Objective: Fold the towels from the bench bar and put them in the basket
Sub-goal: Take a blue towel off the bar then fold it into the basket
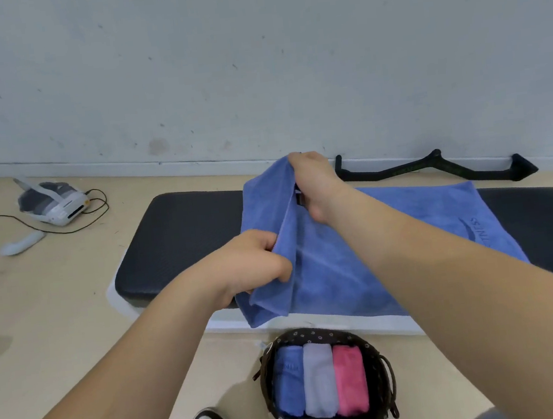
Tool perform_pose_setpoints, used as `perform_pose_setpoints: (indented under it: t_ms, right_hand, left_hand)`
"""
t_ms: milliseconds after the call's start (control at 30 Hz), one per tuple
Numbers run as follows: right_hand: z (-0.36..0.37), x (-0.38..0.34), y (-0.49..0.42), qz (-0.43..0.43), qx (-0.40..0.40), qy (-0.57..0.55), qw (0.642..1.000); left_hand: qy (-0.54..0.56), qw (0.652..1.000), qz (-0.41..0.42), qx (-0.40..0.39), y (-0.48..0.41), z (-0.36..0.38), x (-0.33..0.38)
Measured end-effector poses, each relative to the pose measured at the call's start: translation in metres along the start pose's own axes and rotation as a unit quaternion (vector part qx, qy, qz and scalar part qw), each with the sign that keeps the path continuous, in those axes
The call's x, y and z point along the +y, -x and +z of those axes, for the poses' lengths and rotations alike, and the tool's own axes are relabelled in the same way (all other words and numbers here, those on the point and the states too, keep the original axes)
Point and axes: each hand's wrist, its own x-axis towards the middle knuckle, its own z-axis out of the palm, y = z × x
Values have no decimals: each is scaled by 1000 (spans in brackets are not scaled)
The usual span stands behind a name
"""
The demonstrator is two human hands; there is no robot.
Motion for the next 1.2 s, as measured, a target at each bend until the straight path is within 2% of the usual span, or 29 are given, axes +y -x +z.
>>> perform_pose_setpoints:
  t_ms: [167,333,467,567,633,800,967,1200]
  right_hand:
    - [-79,-1,-2,-25,70,10,997]
    - [-161,-15,1,-103,172,35,979]
    - [-231,-11,-4,-103,248,138,953]
    - [-275,13,-6,-30,245,236,940]
    - [-293,25,-8,-6,246,250,936]
    - [-311,22,-16,10,230,205,951]
    - [-325,28,-19,-9,235,175,956]
    - [-339,26,-20,17,216,116,969]
  left_hand:
    - [30,997,37,-61,-5,52,39]
    - [96,986,109,-85,-20,112,86]
    - [98,980,133,-111,-37,169,107]
    - [49,983,107,-142,-49,204,108]
    - [36,983,107,-142,-55,215,110]
    - [22,973,155,-168,-55,227,119]
    - [56,961,211,-172,-49,240,138]
    - [2,956,237,-170,-60,266,137]
